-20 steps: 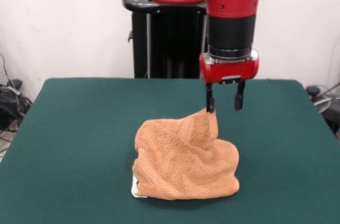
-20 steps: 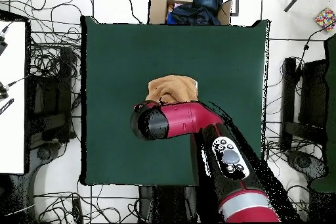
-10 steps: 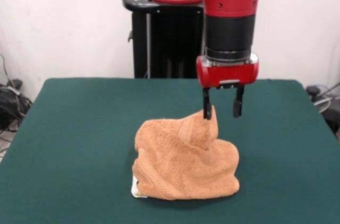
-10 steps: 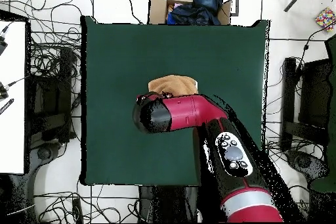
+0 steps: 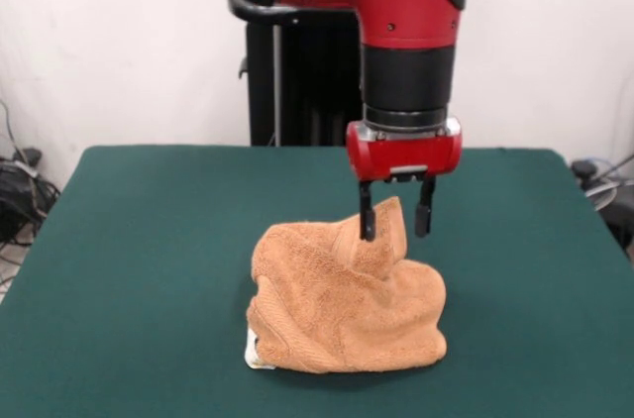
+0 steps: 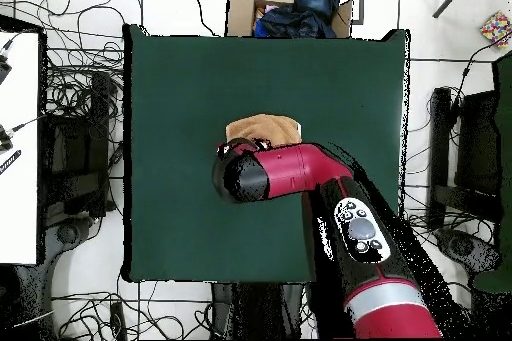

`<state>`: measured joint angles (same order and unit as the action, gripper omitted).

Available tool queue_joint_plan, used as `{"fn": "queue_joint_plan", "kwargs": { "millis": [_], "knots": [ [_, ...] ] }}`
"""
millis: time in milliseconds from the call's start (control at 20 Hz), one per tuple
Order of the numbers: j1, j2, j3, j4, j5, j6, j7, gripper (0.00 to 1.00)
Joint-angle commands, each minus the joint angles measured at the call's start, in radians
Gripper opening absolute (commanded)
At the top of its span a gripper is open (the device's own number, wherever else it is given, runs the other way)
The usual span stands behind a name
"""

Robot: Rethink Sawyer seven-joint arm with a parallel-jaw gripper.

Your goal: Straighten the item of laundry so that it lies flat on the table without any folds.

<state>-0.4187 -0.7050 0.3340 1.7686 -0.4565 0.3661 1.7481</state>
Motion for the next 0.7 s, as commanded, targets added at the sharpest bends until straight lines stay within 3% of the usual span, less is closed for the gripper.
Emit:
{"fn": "queue_joint_plan", "kwargs": {
  "millis": [50, 700],
  "knots": [
    [-0.038, 0.065, 0.009, 0.019, -0.092, -0.088, 0.002, 1.00],
    [-0.039, 0.090, -0.003, 0.069, -0.150, -0.141, 0.040, 1.00]
  ]
}}
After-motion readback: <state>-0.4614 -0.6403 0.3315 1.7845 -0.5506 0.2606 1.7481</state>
